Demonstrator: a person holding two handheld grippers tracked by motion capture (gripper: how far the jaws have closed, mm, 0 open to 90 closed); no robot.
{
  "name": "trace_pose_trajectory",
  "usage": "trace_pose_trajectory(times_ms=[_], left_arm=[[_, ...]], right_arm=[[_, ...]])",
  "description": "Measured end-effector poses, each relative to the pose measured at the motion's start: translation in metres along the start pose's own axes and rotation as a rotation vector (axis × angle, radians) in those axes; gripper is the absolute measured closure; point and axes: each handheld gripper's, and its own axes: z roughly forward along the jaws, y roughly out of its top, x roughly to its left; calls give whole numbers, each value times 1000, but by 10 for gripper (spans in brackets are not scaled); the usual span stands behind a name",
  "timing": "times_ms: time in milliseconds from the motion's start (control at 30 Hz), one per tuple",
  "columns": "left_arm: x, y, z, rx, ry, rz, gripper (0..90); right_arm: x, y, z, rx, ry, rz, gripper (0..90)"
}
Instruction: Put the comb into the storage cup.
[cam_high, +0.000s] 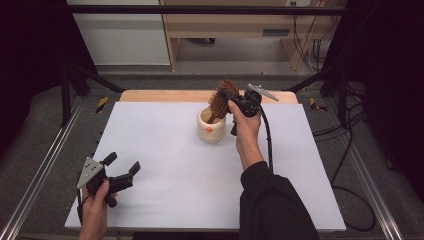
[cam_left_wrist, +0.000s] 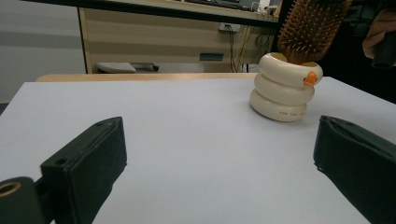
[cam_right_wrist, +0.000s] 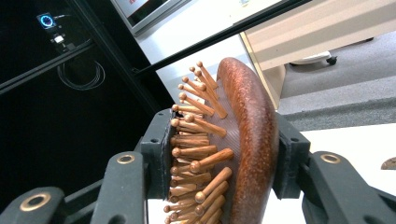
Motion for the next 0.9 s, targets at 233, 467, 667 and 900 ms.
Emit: trace_pose_trajectory(times_ms=[233, 467, 667, 900], left_arm=[[0, 0, 0, 1, 0, 0, 28], [0, 0, 0, 2, -1, 2, 28], [0, 0, 0, 2, -1, 2, 28], [0, 0, 0, 2, -1, 2, 28]], right_arm=[[-2, 0, 0, 3, -1, 7, 501], [-4, 0, -1, 5, -2, 14, 497], [-5, 1, -1, 6, -1, 22, 494], [-7, 1, -2, 9, -1, 32, 492]])
